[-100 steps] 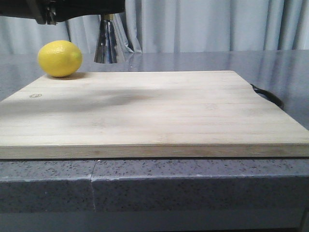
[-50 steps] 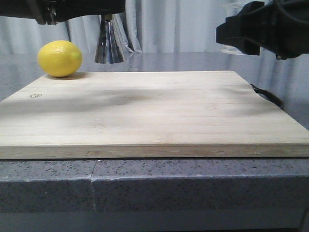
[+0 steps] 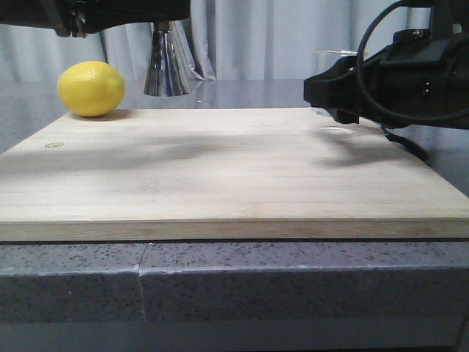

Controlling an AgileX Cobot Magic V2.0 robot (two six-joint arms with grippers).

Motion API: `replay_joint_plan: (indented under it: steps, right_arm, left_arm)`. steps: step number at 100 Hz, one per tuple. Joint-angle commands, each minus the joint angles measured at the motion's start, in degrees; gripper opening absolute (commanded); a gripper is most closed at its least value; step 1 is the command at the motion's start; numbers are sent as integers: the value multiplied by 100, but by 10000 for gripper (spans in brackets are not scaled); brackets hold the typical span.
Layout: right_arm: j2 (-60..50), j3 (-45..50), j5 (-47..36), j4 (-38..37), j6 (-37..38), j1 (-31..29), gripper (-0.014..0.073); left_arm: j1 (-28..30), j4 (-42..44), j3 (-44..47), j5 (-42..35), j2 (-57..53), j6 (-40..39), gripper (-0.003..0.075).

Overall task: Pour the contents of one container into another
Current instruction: 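Tilt the beaker upright and lower it back onto the board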

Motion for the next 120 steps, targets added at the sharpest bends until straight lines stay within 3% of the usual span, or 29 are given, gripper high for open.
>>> replay_joint_plan:
  steps: [1, 67, 96, 120]
  right_arm:
    - [-75, -214, -584, 31, -71, -28, 323]
    - [216, -412, -114, -206, -379, -28, 331]
    - [173, -412, -68, -206, -245, -28, 530]
    - [-456, -389, 894, -298, 81, -28, 557]
  left_arm:
    - [-46, -575, -176, 492, -254, -41, 229]
    - [-46, -575, -176, 492, -254, -41, 229]
    - [-46, -575, -176, 492, -254, -41, 229]
    - [-46, -575, -176, 492, -254, -41, 229]
